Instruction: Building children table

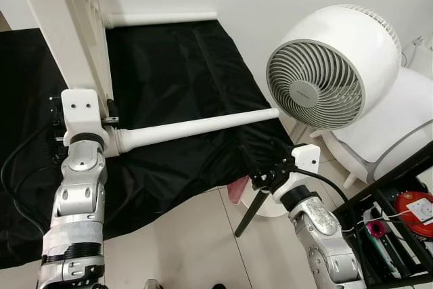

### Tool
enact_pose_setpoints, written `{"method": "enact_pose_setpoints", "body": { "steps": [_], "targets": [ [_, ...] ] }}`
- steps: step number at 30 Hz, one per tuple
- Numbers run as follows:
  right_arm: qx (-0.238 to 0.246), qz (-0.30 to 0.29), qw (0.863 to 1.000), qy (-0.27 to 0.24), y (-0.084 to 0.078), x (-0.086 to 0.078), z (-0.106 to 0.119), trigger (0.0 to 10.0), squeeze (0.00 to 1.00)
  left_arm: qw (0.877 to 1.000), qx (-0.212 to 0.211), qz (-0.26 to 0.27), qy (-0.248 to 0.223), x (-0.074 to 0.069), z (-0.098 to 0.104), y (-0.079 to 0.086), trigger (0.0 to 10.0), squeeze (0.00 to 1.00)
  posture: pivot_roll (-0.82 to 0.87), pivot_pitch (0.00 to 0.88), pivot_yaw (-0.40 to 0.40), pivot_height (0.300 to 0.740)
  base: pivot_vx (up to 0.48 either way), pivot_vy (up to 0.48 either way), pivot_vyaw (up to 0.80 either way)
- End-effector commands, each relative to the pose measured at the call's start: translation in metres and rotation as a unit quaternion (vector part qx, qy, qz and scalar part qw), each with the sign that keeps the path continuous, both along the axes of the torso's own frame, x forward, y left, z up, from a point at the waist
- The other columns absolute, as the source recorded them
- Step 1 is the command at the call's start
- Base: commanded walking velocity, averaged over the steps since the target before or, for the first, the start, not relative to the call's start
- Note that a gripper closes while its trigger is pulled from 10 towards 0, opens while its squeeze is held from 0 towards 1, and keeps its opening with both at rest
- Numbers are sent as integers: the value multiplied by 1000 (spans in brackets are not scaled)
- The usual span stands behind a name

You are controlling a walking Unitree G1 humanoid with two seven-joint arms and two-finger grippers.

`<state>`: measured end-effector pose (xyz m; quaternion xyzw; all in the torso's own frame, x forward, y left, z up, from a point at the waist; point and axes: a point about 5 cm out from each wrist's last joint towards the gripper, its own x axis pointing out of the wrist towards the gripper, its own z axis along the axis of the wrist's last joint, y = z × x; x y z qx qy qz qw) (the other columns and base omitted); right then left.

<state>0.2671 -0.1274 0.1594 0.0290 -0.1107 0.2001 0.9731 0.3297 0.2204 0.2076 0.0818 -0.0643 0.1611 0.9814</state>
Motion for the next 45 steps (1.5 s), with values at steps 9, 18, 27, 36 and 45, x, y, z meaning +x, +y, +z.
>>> {"method": "enact_pose_setpoints", "body": {
  "steps": [9,18,27,36,45],
  "targets": [
    [-2,-3,1000,12,-3,2,-5,10000,0,995,-7,-99,7,-4,-6,-18,10000,0,35,141,-64,740,0,0,0],
    [-7,-9,1000,14,-7,5,-7,10000,0,977,43,-210,6,-26,-11,-32,10000,0,47,141,-65,740,0,0,0],
    [-19,-15,1000,11,-14,12,-6,10000,0,972,76,-224,-4,-43,-2,-19,10000,0,55,136,-67,740,0,0,0],
    [-24,-8,1000,8,-13,17,-7,10000,0,965,89,-245,-8,-61,3,0,10000,0,73,121,-82,740,0,0,0],
    [-31,-4,999,3,-13,23,-7,10000,0,940,87,-330,27,-79,-8,-5,10000,0,83,98,-94,740,0,0,0]
  ]
}}
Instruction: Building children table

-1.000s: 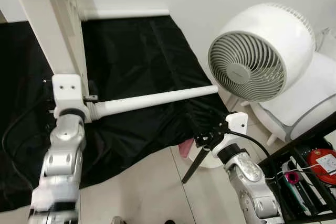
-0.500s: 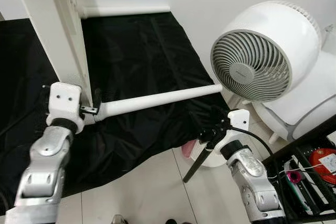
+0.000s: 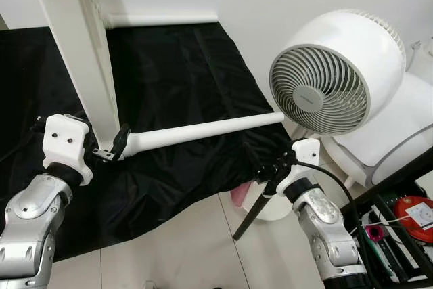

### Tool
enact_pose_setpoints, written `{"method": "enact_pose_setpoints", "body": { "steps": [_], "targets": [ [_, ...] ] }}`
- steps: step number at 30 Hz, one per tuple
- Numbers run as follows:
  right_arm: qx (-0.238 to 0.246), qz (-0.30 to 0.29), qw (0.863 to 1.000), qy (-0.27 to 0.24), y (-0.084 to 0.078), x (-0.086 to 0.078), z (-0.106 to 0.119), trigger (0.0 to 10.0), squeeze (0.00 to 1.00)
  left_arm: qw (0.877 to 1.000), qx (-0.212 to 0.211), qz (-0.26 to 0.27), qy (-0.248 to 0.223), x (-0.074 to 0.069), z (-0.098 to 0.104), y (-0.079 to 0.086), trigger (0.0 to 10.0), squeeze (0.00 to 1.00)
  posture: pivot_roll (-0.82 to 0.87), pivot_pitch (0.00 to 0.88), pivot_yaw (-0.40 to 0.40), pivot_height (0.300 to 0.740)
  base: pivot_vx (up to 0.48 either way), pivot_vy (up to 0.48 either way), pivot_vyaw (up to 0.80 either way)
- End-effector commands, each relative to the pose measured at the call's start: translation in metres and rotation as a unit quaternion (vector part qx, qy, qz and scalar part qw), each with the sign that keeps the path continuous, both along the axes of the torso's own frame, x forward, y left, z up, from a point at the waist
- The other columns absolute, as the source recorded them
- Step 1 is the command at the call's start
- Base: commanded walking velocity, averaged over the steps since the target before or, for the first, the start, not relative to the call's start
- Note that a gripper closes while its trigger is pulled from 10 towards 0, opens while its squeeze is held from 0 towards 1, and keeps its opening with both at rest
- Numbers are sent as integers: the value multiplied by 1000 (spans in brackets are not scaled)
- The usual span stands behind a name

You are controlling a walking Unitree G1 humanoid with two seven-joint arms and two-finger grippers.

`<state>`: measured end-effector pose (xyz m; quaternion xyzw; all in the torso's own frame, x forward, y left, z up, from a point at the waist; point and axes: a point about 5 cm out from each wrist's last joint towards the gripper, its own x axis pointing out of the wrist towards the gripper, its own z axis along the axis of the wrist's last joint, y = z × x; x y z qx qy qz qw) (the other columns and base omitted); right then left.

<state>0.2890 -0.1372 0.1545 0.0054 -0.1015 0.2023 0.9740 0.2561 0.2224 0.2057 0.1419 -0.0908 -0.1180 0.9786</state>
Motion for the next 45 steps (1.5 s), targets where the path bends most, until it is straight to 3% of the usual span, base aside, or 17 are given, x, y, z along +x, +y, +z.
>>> {"method": "enact_pose_setpoints", "body": {
  "steps": [1,13,22,30,35,40,45],
  "targets": [
    [-6,-4,1000,-1,-3,1,-2,10000,0,998,12,-59,23,-5,-6,-7,10000,0,83,98,-94,740,0,0,0],
    [-22,-29,999,-12,-14,10,0,10000,0,997,18,-68,35,-10,-4,14,10000,0,86,77,-92,740,0,0,0],
    [-70,-106,992,-11,-29,28,-4,10000,0,999,-21,-3,26,-2,-6,45,10000,0,99,51,-94,740,0,0,0],
    [-65,-99,993,-18,-33,34,1,10000,0,998,-36,41,21,11,-15,49,10000,0,96,63,-108,740,0,0,0],
    [-58,-71,995,-42,-23,33,10,10000,0,991,-51,124,20,25,-17,58,10000,0,94,69,-110,740,0,0,0],
    [-46,-54,996,-58,-12,33,15,10000,0,984,-70,164,12,31,-15,59,10000,0,99,72,-106,740,0,0,0],
    [-38,-43,997,-60,-6,33,16,10000,0,982,-84,169,13,30,-17,57,10000,0,100,74,-97,740,0,0,0]
  ]
}}
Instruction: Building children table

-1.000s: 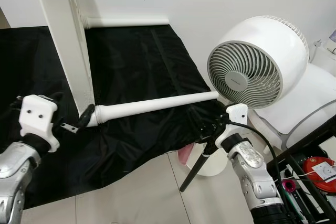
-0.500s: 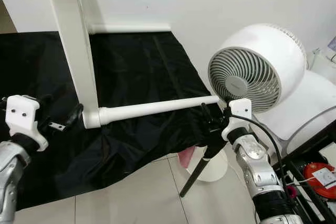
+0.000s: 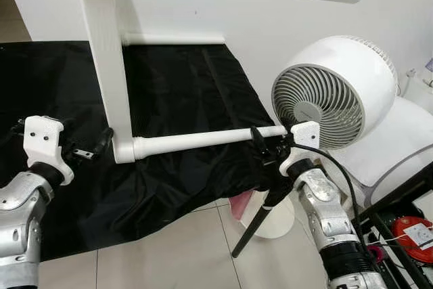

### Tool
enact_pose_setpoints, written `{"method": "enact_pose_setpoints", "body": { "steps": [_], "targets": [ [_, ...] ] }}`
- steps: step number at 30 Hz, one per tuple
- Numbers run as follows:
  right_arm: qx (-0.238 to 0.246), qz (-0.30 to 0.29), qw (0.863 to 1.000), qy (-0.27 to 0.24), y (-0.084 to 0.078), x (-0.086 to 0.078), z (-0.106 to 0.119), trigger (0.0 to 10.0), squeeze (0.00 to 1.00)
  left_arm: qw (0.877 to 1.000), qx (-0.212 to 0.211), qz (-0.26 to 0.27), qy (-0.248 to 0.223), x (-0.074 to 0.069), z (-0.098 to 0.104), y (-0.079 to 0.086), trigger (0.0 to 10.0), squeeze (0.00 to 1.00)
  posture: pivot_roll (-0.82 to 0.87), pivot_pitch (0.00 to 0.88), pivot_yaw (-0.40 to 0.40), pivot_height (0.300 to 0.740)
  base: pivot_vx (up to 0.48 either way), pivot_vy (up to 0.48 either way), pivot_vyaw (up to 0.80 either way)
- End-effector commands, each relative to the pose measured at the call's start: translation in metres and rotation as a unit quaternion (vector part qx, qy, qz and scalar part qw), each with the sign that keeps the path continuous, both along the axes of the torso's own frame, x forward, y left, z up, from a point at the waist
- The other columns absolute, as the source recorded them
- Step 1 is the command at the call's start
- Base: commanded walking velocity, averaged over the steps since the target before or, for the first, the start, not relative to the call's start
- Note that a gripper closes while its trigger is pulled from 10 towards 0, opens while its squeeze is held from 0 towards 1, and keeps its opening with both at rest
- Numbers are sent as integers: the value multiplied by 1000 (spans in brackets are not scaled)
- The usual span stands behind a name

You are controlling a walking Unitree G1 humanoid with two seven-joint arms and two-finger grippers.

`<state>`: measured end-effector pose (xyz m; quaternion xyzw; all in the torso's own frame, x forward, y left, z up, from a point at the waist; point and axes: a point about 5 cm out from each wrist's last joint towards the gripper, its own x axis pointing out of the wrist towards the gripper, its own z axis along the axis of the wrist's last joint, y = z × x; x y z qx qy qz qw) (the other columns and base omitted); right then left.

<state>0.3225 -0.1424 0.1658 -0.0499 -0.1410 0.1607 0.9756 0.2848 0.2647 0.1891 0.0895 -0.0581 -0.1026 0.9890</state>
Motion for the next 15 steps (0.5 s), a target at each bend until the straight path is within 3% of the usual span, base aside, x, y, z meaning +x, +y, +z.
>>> {"method": "enact_pose_setpoints", "body": {
  "steps": [1,13,15],
  "targets": [
    [3,4,1000,-11,0,-1,4,10000,0,987,-28,155,-16,1,-1,14,10000,0,100,74,-97,740,0,0,0],
    [-21,6,1000,-16,1,-2,2,10000,0,987,-26,159,-13,-10,-8,24,10000,0,108,88,-91,740,0,0,0],
    [-21,6,1000,-17,0,-2,2,10000,0,986,-24,164,-13,-11,-7,27,10000,0,111,89,-93,740,0,0,653]
  ]
}}
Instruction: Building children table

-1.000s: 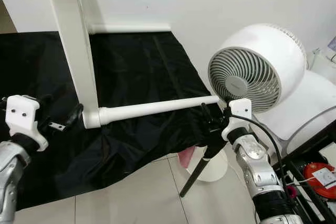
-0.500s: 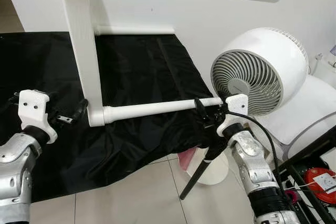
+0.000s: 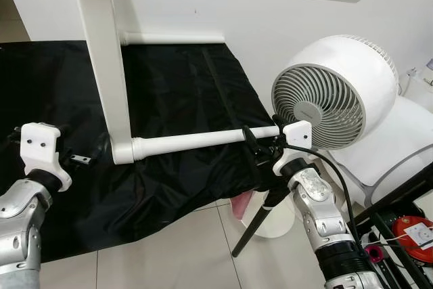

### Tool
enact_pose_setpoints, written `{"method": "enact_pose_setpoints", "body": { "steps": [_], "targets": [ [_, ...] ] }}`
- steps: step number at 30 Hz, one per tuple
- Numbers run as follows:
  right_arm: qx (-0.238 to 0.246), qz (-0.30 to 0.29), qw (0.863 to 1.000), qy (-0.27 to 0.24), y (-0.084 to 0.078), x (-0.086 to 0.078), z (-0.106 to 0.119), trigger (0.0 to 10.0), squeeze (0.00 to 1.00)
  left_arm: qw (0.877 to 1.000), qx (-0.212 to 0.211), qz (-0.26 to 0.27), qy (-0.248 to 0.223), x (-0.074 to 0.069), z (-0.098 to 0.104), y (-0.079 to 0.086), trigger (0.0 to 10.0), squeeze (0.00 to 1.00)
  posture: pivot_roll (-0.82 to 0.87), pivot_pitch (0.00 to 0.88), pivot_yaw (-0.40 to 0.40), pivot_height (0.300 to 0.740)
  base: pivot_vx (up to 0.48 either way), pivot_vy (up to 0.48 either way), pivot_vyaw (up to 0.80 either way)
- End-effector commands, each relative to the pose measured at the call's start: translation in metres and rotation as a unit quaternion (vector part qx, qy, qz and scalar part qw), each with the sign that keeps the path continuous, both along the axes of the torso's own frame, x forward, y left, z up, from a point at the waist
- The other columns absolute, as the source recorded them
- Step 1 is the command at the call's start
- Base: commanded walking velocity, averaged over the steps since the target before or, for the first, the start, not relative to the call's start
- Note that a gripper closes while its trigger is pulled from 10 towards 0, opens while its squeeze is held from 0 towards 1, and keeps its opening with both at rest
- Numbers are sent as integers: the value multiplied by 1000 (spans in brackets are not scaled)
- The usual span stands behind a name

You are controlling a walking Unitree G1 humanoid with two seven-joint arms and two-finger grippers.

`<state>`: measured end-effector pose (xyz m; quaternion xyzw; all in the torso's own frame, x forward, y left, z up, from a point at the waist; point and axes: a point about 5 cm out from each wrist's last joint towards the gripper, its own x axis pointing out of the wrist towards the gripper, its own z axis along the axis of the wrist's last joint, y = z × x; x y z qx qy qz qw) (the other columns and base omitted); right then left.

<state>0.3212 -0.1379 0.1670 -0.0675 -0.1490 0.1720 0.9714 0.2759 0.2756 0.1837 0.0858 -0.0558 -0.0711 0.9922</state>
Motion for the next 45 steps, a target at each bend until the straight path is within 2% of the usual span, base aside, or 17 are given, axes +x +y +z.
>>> {"method": "enact_pose_setpoints", "body": {
  "steps": [1,9,20,21,27,30,34,36,39,45],
  "targets": [
    [-4,-4,1000,-6,-5,-1,1,10000,0,991,-18,133,-12,-2,-2,16,10000,0,111,89,-93,740,0,0,800],
    [-4,-4,1000,-6,-5,0,1,10000,0,990,-9,141,-20,-7,2,20,10000,0,116,93,-98,740,0,0,800],
    [-7,-6,1000,-8,-5,1,1,10000,0,991,-9,134,-26,0,7,7,10000,0,117,92,-99,740,0,0,800],
    [2,-8,1000,-3,-6,2,2,10000,0,991,-10,128,-25,5,8,0,10000,0,113,87,-101,740,0,0,0],
    [19,-28,999,4,-10,5,3,10000,0,993,-16,117,-16,13,6,-16,10000,0,104,95,-111,740,0,0,0],
    [-5,-79,997,-7,-16,9,5,10000,0,994,-19,110,-6,21,1,-27,10000,0,84,93,-118,740,0,0,0],
    [-11,-111,994,1,-21,12,3,10000,0,992,-22,122,1,27,-4,-31,10000,0,76,93,-108,740,0,0,0],
    [-19,-128,992,1,-24,12,3,10000,0,990,-39,134,6,30,-7,-32,10000,0,71,86,-91,740,0,0,0],
    [-16,-90,996,9,-23,7,-1,10000,0,988,-50,148,2,30,-6,-34,10000,0,70,85,-83,740,0,0,0],
    [-3,-101,995,15,-26,5,-6,10000,0,988,-41,148,1,32,-3,-36,10000,0,86,67,-66,740,0,0,0]
  ]
}}
